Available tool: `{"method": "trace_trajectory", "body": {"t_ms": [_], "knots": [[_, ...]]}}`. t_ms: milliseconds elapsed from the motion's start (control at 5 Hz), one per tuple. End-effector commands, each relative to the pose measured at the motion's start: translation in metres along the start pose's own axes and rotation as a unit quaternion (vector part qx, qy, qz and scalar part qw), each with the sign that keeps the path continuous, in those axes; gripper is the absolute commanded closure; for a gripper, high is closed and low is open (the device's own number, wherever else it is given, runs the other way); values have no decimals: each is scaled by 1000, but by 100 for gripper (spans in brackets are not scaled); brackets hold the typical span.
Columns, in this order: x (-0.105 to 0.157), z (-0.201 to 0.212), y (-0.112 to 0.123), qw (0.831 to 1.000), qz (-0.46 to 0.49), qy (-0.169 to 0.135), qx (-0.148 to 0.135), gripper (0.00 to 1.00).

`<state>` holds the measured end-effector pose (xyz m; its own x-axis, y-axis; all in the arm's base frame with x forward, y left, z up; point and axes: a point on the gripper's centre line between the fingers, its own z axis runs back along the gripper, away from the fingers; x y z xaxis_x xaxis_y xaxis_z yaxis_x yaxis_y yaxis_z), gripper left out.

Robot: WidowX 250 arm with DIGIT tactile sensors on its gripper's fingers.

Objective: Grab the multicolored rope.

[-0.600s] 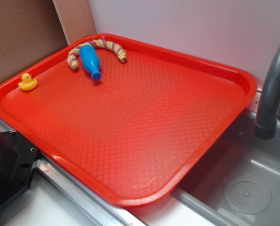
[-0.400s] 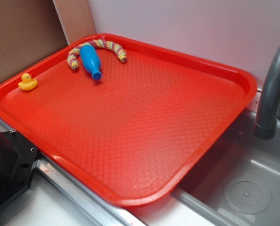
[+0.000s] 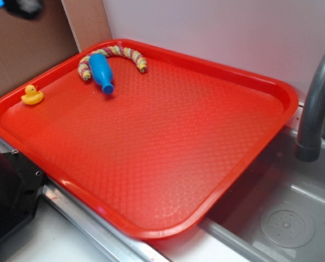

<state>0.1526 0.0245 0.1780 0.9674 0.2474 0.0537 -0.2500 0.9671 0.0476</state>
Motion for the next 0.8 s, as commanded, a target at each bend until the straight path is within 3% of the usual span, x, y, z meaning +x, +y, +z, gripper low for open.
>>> {"method": "trace_trajectory", "body": {"t_ms": [0, 200, 400, 600], "knots": [[73, -49, 43, 981, 160, -107, 10, 0], [101, -68, 52, 963, 187, -195, -6, 0], [127, -87, 48, 964, 154, -215, -16, 0], [145, -106, 41, 965, 137, -222, 11, 0]]}}
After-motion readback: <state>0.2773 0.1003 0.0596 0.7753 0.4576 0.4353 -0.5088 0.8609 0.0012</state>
